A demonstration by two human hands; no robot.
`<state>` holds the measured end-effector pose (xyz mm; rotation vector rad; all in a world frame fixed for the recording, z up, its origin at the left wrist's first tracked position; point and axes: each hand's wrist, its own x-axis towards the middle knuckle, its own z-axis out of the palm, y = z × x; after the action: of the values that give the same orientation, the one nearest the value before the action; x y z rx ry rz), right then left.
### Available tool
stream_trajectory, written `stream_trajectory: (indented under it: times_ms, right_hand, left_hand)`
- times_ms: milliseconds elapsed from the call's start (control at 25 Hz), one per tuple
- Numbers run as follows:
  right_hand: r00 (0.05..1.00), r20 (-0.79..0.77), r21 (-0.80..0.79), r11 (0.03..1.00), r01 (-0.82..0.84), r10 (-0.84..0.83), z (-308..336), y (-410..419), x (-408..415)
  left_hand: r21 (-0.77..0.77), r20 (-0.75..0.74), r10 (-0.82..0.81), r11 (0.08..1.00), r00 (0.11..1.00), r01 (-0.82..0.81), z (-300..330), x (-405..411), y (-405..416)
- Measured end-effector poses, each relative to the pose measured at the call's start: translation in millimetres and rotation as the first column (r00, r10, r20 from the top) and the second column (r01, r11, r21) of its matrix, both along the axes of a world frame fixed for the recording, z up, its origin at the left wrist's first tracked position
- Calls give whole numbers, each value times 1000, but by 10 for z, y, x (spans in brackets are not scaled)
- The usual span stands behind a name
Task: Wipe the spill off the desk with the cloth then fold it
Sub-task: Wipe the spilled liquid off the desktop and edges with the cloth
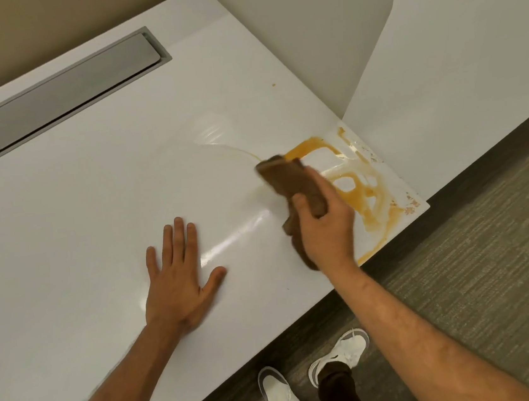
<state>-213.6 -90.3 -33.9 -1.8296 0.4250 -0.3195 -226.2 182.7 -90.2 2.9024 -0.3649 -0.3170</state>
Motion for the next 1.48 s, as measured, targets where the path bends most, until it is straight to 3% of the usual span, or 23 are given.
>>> stream_trajectory:
  times_ms: [120, 240, 320, 480, 640, 880, 1000, 1160, 1320, 1400, 1480]
  right_hand:
    - [995, -25, -99, 990, 97, -100, -20, -276, 184]
    - [965, -253, -401, 915, -38, -70, -223, -252, 328]
    - [946, -296, -549, 834, -56, -132, -334, -158, 403]
    - [913, -275, -612, 787, 77, -303, -374, -55, 677]
    - [908, -306, -686, 727, -2, -287, -397, 43, 959]
    - [947, -309, -703, 692, -165, -89, -398, 482, 1269]
    - [935, -324, -673, 660, -334, 143, -386, 780, 1372]
    - [801, -288, -560, 586, -586, 526, -380, 1066, 1422]
    - [628, -205, -505, 469, -725, 751, -422, 1191, 1178]
    - [604, -164, -458, 483, -747, 780, -439, 1121, 1032]
    - [656, -96, -398, 575, -714, 748, -409, 993, 903]
  left_hand:
    - [0, -4, 1, 1000, 1000, -1, 25, -8, -8]
    - [-18, -8, 2, 1000, 1000, -2, 19, -15, -1]
    - [-24, 0, 6, 1000, 1000, -6, 2, -8, 1]
    - [-21, -4, 3, 1000, 1000, -4, -9, -2, -1]
    - [-26, -4, 7, 1000, 1000, -7, -8, 4, -4]
    - [-28, -8, 6, 1000, 1000, -7, -24, 17, 5]
    - [-42, -2, 8, 999, 1000, -8, -34, 15, 9]
    - [-104, -30, 35, 994, 999, -38, -23, 18, 3]
    - [-188, -14, 75, 979, 997, -76, 13, 7, 0]
    - [-204, 11, 75, 976, 997, -71, 31, -4, -8]
    - [-212, 35, 78, 975, 996, -69, 38, -13, -8]
